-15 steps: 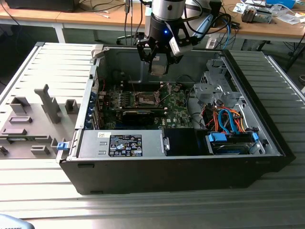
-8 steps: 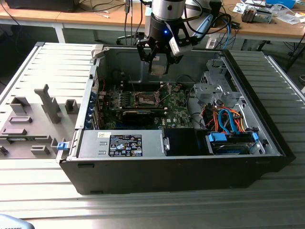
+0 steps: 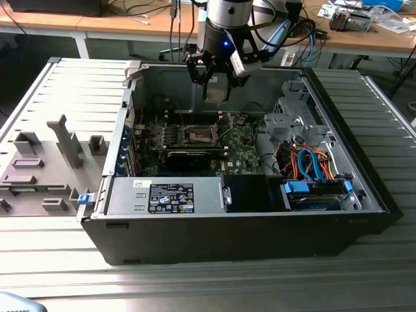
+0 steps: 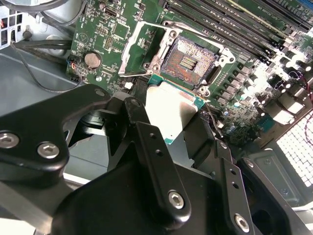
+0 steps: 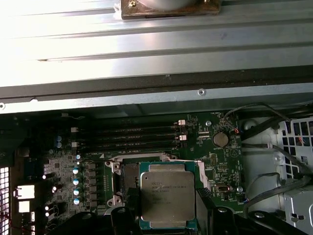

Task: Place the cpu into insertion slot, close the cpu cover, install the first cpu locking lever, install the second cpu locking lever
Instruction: 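Place the cpu into insertion slot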

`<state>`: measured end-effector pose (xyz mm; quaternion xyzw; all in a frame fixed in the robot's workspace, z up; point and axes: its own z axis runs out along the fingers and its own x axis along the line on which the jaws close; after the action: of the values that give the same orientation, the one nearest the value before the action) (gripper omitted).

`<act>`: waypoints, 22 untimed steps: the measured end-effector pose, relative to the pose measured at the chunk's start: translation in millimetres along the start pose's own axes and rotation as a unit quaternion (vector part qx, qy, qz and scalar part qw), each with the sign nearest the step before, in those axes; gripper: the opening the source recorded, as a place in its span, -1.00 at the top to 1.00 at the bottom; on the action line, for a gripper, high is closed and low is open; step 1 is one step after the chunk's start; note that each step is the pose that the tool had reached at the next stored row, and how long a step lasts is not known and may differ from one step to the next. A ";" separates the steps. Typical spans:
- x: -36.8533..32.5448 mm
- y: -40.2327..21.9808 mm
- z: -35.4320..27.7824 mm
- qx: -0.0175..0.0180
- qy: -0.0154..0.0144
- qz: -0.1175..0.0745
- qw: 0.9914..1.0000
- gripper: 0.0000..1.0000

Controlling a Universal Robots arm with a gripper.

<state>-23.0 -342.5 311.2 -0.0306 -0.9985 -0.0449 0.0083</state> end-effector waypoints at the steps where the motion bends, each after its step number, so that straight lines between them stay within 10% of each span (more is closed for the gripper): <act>1: 0.1 -0.1 0.9 0.000 0.000 0.000 1.000 -0.09; 22: 0.1 -0.1 1.2 0.000 -0.001 0.011 1.000 -0.09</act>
<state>-23.2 -342.5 310.0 -0.0414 -0.9981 -0.0450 0.0078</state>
